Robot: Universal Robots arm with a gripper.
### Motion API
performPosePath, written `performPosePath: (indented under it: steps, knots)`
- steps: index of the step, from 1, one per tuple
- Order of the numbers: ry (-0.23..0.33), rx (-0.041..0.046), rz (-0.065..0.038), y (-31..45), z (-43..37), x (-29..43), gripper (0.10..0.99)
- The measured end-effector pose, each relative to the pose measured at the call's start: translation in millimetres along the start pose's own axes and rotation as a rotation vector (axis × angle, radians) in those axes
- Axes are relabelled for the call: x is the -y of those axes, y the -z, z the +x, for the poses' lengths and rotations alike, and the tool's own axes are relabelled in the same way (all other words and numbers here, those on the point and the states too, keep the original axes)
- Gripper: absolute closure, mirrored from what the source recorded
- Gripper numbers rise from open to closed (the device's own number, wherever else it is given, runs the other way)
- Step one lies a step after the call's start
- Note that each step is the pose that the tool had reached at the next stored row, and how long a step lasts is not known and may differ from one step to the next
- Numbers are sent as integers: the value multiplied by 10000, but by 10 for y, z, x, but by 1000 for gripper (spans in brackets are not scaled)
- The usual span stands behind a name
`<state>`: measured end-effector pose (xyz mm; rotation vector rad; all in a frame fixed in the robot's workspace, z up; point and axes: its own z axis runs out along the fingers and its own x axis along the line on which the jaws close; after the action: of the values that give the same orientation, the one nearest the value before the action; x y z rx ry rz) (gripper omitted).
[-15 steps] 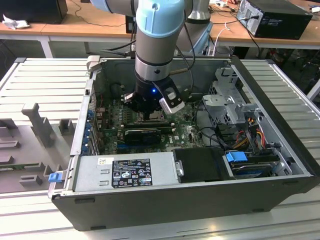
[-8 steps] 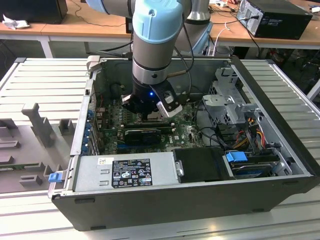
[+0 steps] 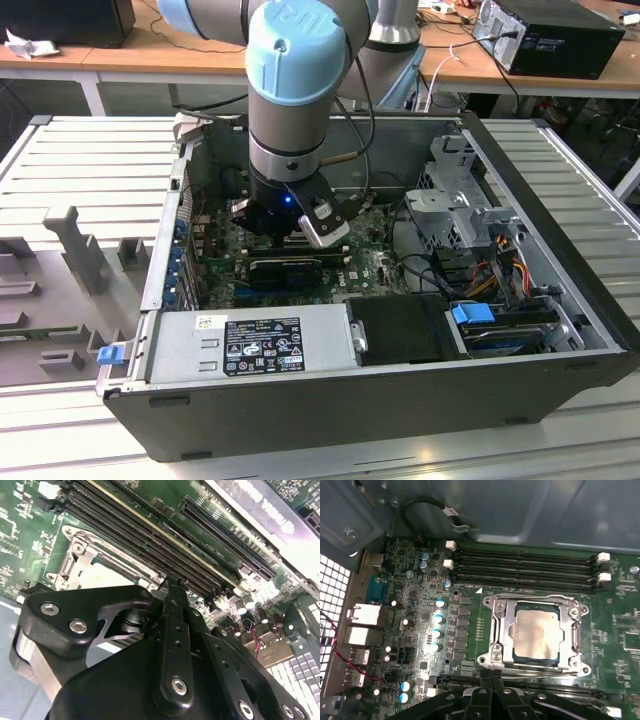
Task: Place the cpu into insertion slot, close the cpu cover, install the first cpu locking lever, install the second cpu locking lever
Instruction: 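Install the second cpu locking lever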
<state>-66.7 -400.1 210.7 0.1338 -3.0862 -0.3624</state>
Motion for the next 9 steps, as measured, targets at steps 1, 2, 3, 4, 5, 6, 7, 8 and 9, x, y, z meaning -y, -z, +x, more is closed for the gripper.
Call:
performPosePath:
  steps: [1, 2, 3, 4, 5, 6, 7, 8, 9]
  knots:
    - [0, 2, -16, -18, 8, 3, 980]
    - [1, 2, -30, -28, 16, 6, 980]
    - [3, 5, -67, -43, 22, 9, 980]
    - [5, 8, -105, -54, 23, 11, 980]
    - [5, 11, -128, -64, 23, 13, 980]
    - [7, 14, -172, -80, 25, 17, 980]
    - [8, 16, -200, -88, 26, 19, 980]
    - [9, 19, -237, -95, 27, 20, 980]
    - [14, 25, -312, -104, 27, 22, 980]
